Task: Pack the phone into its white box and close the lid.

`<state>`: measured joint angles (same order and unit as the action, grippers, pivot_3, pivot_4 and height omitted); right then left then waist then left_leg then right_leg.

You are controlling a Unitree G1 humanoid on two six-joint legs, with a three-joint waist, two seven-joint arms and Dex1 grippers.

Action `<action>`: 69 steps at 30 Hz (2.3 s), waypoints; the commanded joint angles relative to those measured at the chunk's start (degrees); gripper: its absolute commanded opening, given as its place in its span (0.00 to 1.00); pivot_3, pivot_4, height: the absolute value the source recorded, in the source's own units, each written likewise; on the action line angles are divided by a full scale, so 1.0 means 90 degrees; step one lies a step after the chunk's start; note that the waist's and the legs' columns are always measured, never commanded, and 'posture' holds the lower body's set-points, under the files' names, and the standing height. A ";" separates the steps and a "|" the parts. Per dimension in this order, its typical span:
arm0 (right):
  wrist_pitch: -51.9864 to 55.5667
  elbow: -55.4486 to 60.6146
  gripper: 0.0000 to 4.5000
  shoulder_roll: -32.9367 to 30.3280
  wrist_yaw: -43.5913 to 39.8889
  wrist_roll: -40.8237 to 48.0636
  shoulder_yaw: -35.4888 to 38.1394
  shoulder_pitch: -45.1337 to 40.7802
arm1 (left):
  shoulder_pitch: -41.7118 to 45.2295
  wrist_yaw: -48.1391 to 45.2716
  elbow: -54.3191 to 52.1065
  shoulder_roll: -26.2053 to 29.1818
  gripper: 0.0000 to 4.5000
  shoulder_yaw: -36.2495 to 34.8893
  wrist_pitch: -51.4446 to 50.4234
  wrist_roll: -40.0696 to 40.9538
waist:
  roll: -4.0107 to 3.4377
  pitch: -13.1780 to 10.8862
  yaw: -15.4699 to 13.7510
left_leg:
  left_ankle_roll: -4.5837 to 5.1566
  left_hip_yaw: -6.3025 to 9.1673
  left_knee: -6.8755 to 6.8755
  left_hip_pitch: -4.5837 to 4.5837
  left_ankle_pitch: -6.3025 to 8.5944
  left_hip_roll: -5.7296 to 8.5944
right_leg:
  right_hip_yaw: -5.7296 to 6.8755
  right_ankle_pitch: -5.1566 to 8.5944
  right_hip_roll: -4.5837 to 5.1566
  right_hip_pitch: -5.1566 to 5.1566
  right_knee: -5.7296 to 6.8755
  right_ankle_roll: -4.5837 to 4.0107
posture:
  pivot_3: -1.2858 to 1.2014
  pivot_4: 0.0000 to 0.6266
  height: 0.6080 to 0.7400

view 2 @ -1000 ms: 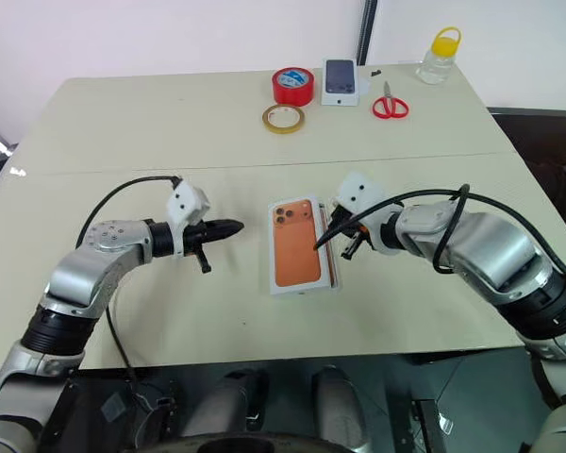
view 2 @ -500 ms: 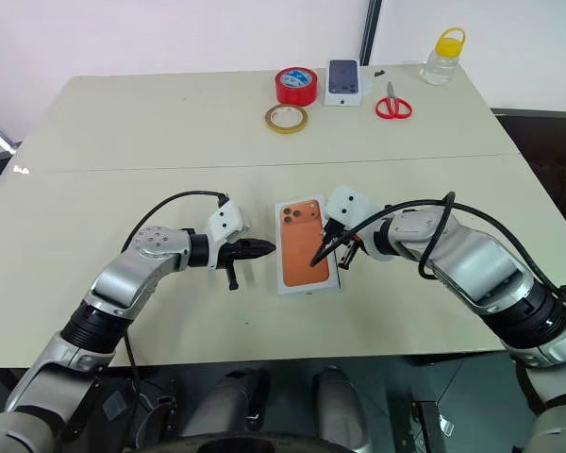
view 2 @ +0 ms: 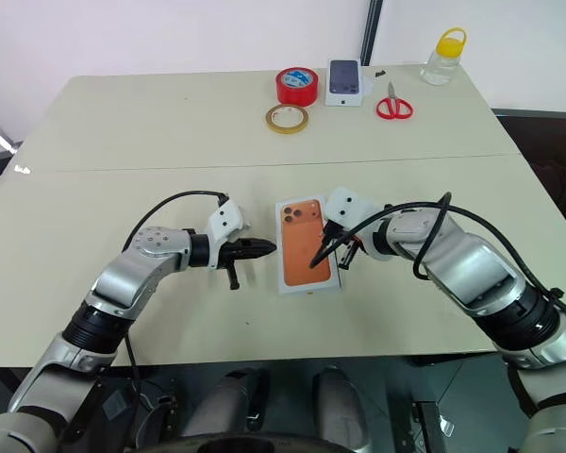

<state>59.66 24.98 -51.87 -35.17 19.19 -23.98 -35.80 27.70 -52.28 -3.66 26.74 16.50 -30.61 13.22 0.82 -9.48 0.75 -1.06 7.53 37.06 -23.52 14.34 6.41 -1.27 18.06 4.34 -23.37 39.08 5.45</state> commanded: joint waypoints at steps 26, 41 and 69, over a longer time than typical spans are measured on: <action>-0.0019 0.0343 0.01 0.0120 -0.0513 -0.0583 0.0374 0.0214 | 0.0081 0.0159 -0.0534 -0.0490 0.00 -0.0224 -0.0244 0.0271 | 0.0001 0.0000 -0.0006 | -0.0003 0.0000 0.0002 0.0000 -0.0002 0.0001 | 0.0001 0.0000 0.0000 0.0001 0.0000 0.0000 | 0.52 0.24 1.00; -0.0072 0.0244 0.01 0.0198 -0.0593 -0.0785 0.0396 0.0358 | -0.0050 0.0249 -0.0230 -0.0451 0.00 -0.0271 -0.0156 0.0110 | 0.0000 0.0000 -0.0008 | -0.0004 0.0000 0.0002 0.0000 -0.0002 0.0001 | 0.0001 0.0000 0.0000 0.0001 0.0001 0.0000 | 0.52 0.24 1.00; 0.0095 0.1098 0.01 0.0094 -0.0834 -0.0062 0.1013 0.1755 | 0.1330 0.1062 0.2150 -0.1309 0.00 0.0154 0.0072 -0.0779 | 0.0025 0.0021 -0.0031 | -0.0004 0.0003 0.0012 0.0008 -0.0002 0.0008 | 0.0005 -0.0001 0.0006 0.0018 0.0003 0.0005 | 0.52 0.24 1.00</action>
<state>58.91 35.59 -51.00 -44.06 19.60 -14.29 -20.19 40.51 -42.93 14.58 15.13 16.18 -29.59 7.84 1.05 -9.30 0.47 -1.10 7.57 37.16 -23.42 14.32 6.49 -1.22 18.05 4.40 -23.18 39.09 5.50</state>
